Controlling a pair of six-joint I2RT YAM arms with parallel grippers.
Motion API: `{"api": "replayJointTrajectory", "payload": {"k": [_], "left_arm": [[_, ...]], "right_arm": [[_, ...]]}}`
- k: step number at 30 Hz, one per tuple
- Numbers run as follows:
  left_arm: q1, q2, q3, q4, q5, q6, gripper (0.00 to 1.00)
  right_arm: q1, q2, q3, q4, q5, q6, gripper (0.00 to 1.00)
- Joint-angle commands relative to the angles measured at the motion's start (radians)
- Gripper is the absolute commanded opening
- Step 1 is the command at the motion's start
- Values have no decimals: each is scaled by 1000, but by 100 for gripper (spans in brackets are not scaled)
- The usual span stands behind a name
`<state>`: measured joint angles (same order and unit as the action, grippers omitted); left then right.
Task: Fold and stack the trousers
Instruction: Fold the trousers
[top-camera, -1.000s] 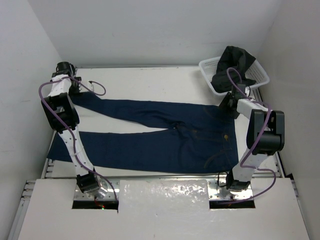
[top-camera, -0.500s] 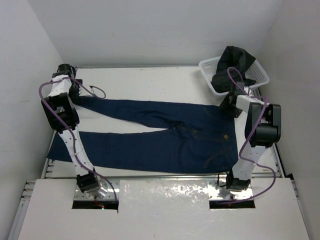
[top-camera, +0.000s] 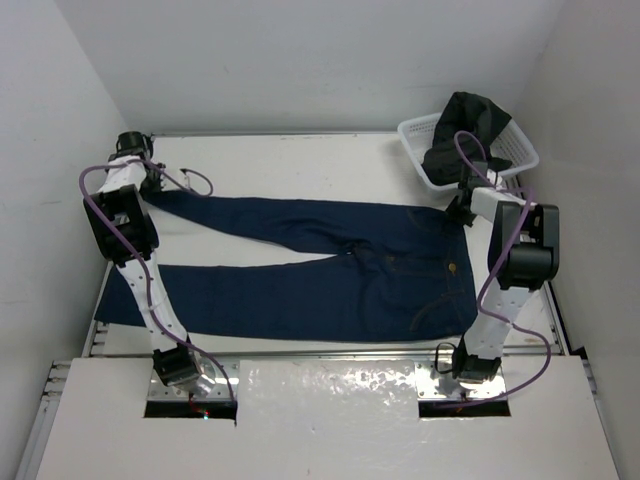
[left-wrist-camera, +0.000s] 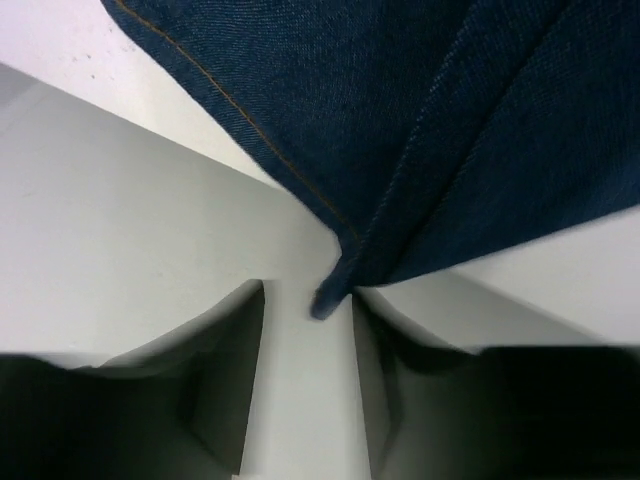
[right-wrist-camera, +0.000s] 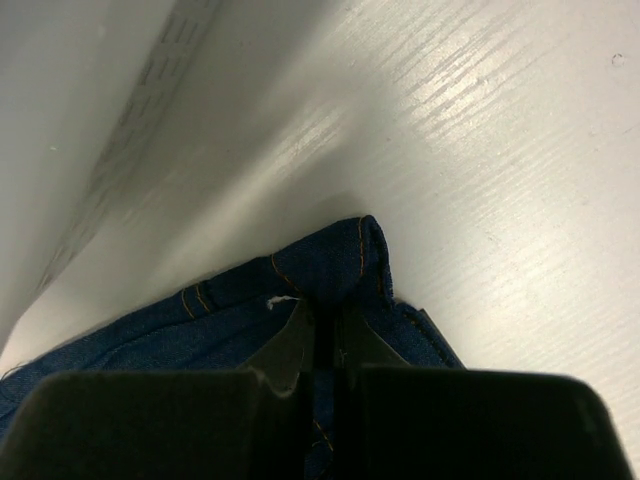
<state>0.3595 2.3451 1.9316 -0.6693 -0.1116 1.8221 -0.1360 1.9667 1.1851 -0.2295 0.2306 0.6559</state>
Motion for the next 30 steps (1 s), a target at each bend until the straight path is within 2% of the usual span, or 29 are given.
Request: {"api": "replayJointTrajectory", "payload": {"k": [1, 2, 3, 5, 6, 10, 12, 18, 22, 27, 30], "left_arm": [[7, -56, -58, 112, 71, -32, 11], [9, -72, -75, 126, 82, -41, 1], [13, -105, -106, 144, 107, -62, 0], [16, -134, -125, 161, 141, -96, 0], [18, -156, -123, 169, 150, -162, 0], [51, -185, 4, 111, 272, -338, 0], [64, -201, 41, 85, 286, -382, 0], [70, -295, -31, 13, 228, -346, 0], [71, -326, -69, 0, 204, -395, 0], [79, -381, -40, -9, 164, -503, 0], [85, -444, -37, -85, 147, -515, 0]], "right_arm": [[-11, -32, -50, 51, -10, 4, 0], [-13, -61, -64, 65, -16, -5, 0], [-13, -78, -94, 99, -31, -13, 0], [-14, -123, -125, 127, -42, -44, 0], [-14, -173, -140, 151, -46, -53, 0], [-20, -299, -212, 196, -99, -107, 0], [-30, -348, -228, 197, -131, -121, 0], [-102, -525, -355, 211, -198, -76, 0], [-105, -606, -423, 186, -217, -122, 0], [-123, -729, -512, 356, -235, -121, 0], [-192, -807, -562, 410, -344, -56, 0]]}}
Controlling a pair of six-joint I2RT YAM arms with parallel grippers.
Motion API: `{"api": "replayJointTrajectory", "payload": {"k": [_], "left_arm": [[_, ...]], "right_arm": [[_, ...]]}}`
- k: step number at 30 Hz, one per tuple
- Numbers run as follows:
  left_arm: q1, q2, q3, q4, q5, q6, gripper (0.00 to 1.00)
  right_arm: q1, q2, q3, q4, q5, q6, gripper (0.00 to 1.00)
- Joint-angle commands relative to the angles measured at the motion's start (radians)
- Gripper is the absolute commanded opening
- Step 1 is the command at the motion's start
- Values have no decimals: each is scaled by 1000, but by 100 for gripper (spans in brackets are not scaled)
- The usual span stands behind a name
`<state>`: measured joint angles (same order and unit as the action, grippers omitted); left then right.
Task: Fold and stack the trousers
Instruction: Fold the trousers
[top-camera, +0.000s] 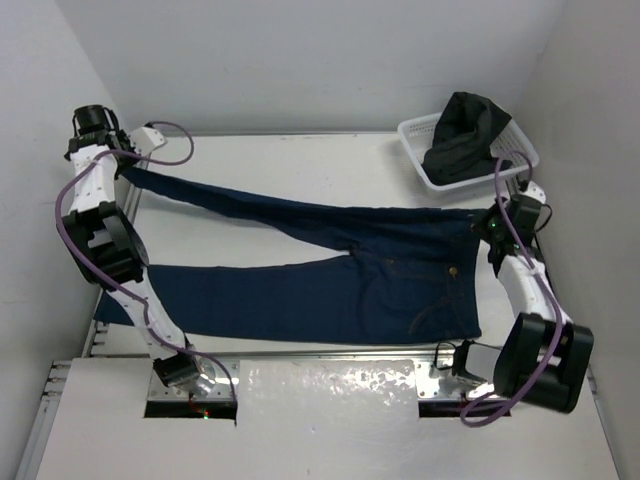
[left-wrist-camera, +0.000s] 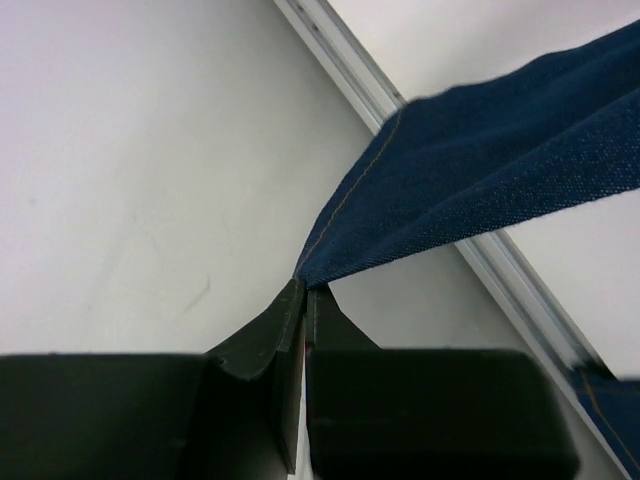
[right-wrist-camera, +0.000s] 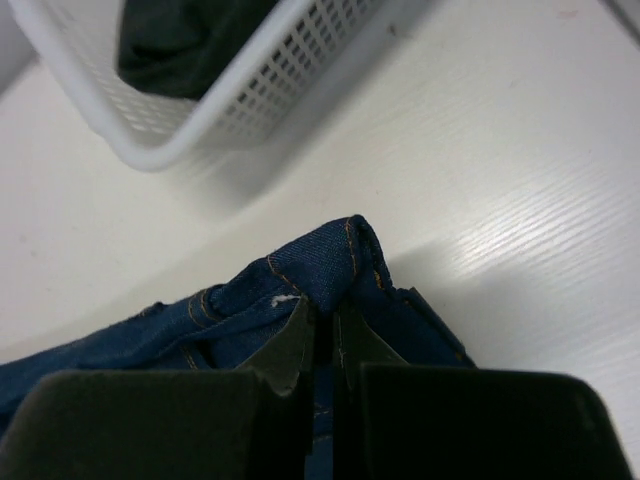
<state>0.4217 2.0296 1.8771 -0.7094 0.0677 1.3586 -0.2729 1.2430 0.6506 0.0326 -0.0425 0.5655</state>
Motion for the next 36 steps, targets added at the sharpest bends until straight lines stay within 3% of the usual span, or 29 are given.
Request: {"api": "replayJointTrajectory", "payload": {"k": [1, 8, 16, 19, 24, 28, 36], "left_arm": [[29, -152, 5, -67, -34, -55, 0], [167, -431, -269, -188, -92, -35, 0], [377, -552, -519, -279, -49, 28, 0], [407, -572, -598, -245, -63, 59, 0], [411, -583, -641, -257, -28, 103, 0], [397, -553, -584, -197, 6, 64, 0], [289, -505, -437, 22, 66, -16, 0]], "right_arm": [[-74, -112, -45, 147, -98, 45, 0], [-74, -428, -167, -87, -2, 48, 0], [-75, -784, -264, -477, 245, 238, 0], [-74, -850, -267, -598, 335, 243, 0], [-75, -918, -304, -730, 322, 279, 0], [-75, -944, -347, -594, 305, 290, 0], [-75, -541, -158, -257, 184, 137, 0]]}}
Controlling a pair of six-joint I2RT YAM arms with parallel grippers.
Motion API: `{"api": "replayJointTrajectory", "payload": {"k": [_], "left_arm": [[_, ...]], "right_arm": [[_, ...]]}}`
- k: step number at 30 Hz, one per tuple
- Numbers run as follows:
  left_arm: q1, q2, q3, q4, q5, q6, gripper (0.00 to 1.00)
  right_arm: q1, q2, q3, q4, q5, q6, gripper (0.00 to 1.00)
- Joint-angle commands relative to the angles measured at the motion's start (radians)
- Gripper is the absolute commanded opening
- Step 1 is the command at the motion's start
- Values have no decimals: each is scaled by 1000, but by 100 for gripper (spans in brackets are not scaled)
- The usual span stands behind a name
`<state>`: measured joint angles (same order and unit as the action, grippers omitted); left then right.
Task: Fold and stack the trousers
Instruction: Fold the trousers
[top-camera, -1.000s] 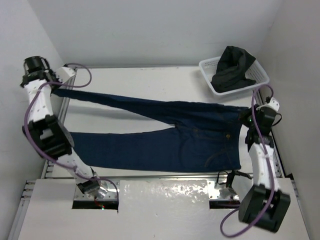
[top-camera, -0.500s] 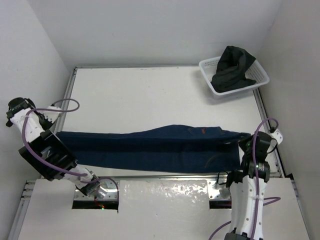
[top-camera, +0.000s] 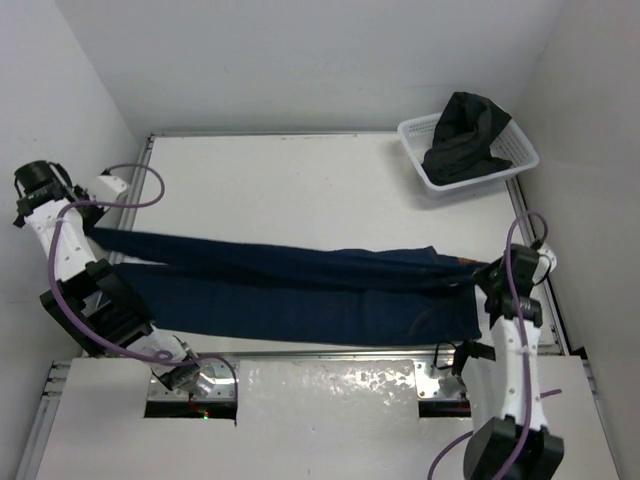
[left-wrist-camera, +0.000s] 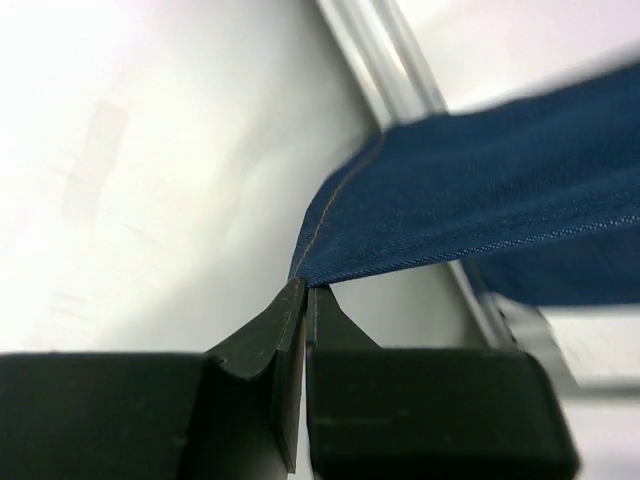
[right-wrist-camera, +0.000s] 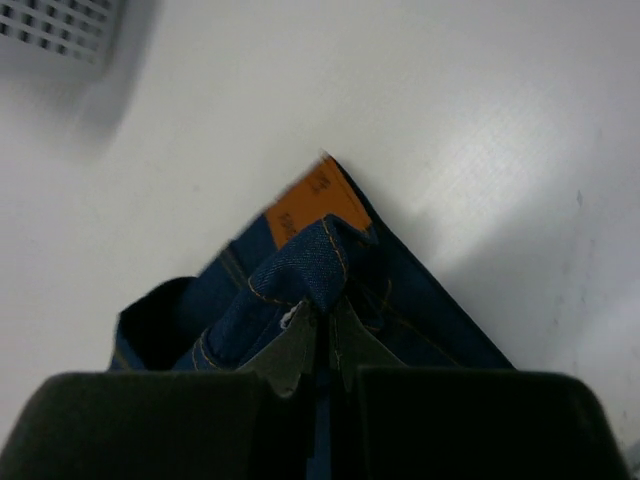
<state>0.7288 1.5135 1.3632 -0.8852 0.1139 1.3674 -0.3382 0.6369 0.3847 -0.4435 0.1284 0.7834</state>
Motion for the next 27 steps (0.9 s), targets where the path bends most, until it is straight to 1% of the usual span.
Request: {"api": "replayJointTrajectory", "payload": {"k": [1, 3, 5, 7, 9, 10, 12, 13, 16, 20, 21, 22, 23, 24, 25, 26, 27], "left_arm": [[-22, 14, 105, 222, 23, -40, 0], [-22, 23, 128, 247, 32, -59, 0], [-22, 24, 145, 264, 38, -60, 0], [-20, 8, 128, 243, 38, -27, 0], [-6, -12, 97, 210, 36, 2, 0], [15, -22, 73, 156, 36, 27, 0], [43, -26, 24, 106, 15, 64, 0], [66, -30, -2, 77, -28, 84, 0], [113, -45, -116, 54, -92, 166, 0], [147, -58, -214, 43, -109, 211, 0], [149, -61, -242, 20, -109, 228, 2], [150, -62, -252, 11, -109, 234, 4], [150, -62, -262, 0, -109, 239, 6], [150, -62, -275, -7, -112, 242, 10], [150, -62, -280, -6, -159, 243, 12], [152, -61, -286, 5, -178, 240, 14], [156, -58, -291, 26, -200, 237, 20]], "right_arm": [[-10, 82, 155, 238, 19, -94, 0], [-9, 125, 196, 249, 30, -140, 0], [-9, 142, 236, 246, 8, -156, 0], [-10, 136, 241, 232, -12, -147, 0], [-9, 107, 212, 195, -21, -122, 0], [-10, 63, 194, 169, -21, -115, 0], [-9, 5, 123, 137, -10, -95, 0], [-9, -56, 82, 84, -1, -87, 0], [-9, -168, 21, -24, 49, -69, 0], [-9, -265, -41, -145, 97, -6, 1], [-10, -281, -49, -168, 115, 7, 2], [-10, -293, -62, -213, 158, 17, 4], [-9, -315, -64, -237, 189, 48, 14], [-9, -322, -61, -266, 229, 69, 18], [-9, -330, -41, -332, 276, 86, 21], [-10, -338, -29, -369, 386, 132, 33], [-9, -350, -15, -403, 448, 164, 42]]}}
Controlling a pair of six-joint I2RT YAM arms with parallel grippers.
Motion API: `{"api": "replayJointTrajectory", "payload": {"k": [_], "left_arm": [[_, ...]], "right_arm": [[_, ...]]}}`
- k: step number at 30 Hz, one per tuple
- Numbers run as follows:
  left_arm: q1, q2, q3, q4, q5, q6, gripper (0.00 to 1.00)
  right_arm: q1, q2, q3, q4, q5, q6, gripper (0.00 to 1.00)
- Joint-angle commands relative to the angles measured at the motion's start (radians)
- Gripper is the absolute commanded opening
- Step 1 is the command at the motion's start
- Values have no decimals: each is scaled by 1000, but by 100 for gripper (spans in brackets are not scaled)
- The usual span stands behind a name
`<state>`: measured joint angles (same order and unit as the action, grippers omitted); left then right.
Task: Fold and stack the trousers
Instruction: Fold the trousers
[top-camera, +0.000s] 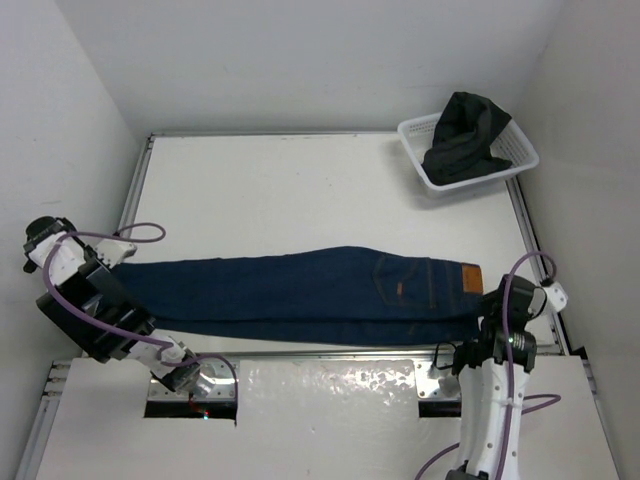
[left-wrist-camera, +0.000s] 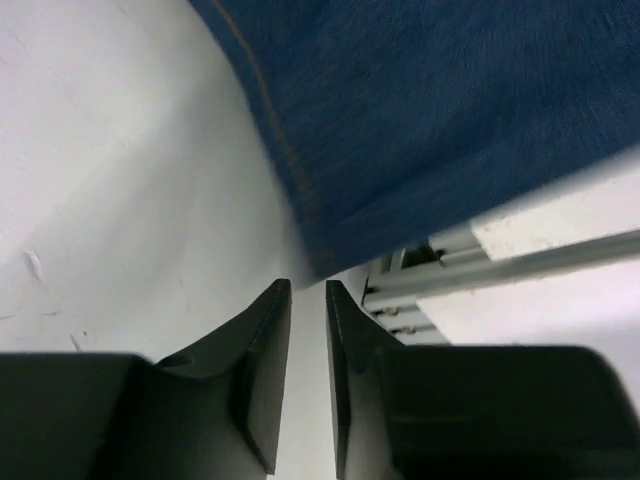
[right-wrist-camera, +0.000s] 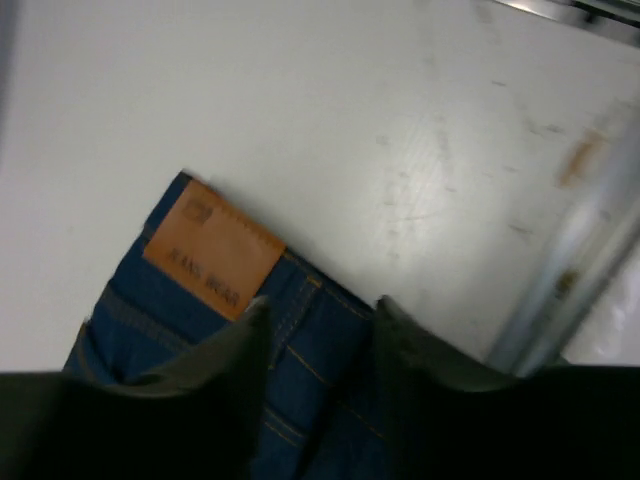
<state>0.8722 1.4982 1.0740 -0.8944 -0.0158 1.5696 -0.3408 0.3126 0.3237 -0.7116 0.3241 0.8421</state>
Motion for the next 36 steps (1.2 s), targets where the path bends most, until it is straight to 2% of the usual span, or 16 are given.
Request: {"api": "replayJointTrajectory", "payload": {"k": [1, 2, 5, 7, 8, 9, 10, 12, 14, 15, 17, 18, 22, 29, 33, 36], "left_arm": [[22, -39, -2, 34, -122, 38, 22], [25, -35, 3, 25, -148, 49, 25], [40, -21, 30, -8, -249, 85, 39], [48, -13, 85, 20, -256, 81, 41], [50, 0, 121, 25, -234, 67, 41], [47, 11, 211, -3, -152, 26, 41], [39, 23, 262, -36, -97, -3, 41], [-14, 46, 360, -141, 11, -86, 41], [-124, 14, 287, -120, 36, -184, 42], [-156, -4, 240, -100, 43, -209, 42], [-217, 0, 155, -92, 80, -301, 42], [-231, 16, 97, -39, 74, -360, 42], [-245, 25, -73, 113, -76, -388, 42], [-295, 68, -210, 336, -165, -470, 42], [-428, 109, -278, 524, -202, -531, 42], [-492, 187, -212, 537, -197, -603, 42]], "right_arm": [[-7, -32, 72, -182, 306, 126, 49], [-6, -38, 83, -187, 385, 132, 57], [-7, -35, 132, -120, 429, 45, 64], [-6, 14, 162, 27, 380, -70, 64], [-6, 40, 173, 96, 327, -244, 62], [-7, 113, 204, 188, 171, -318, 61], [-7, 159, 228, 201, 94, -380, 61], [-7, 311, 294, 210, -141, -397, 60], [-4, 403, 330, 190, -318, -367, 54], [18, 468, 328, 181, -345, -327, 46], [71, 488, 289, 166, -326, -293, 39], [150, 485, 252, 155, -268, -258, 36], [385, 532, 157, 167, -188, -125, 35], [424, 805, 107, 268, -168, -80, 42], [419, 1012, 207, 313, -151, -106, 44], [379, 1149, 291, 378, -102, -121, 44]]}}
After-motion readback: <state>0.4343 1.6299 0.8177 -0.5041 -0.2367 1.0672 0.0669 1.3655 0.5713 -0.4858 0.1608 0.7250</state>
